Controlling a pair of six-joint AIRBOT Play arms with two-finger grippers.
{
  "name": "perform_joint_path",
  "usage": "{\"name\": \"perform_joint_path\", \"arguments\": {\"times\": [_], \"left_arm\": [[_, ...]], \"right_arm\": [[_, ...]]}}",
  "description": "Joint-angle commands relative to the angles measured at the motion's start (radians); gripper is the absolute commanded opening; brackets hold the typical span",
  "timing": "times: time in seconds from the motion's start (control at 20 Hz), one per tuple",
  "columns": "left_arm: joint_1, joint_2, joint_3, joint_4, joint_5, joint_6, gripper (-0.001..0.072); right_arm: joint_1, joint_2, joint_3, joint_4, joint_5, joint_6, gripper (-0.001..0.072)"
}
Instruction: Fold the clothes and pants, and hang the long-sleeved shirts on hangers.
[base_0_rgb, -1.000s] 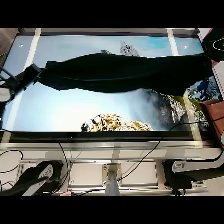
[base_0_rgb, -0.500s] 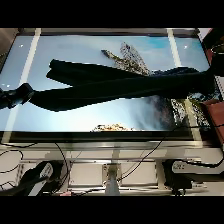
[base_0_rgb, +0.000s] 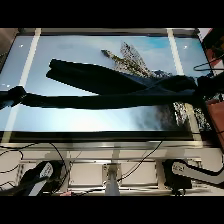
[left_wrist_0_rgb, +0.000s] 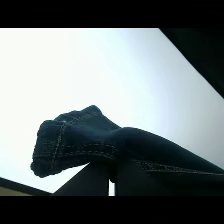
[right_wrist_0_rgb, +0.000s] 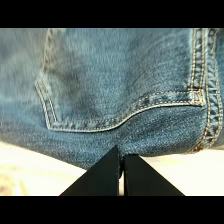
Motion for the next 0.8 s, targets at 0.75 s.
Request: {"name": "perform_joint_path", "arguments": {"times": [0.75], "left_arm": [[0.0, -0.322, 0.014, 0.007, 0.178, 0.0, 0.0017]], "right_arm": [[0.015, 0.294, -0.793, -0.025, -0.449, 0.076, 0.0051]]}}
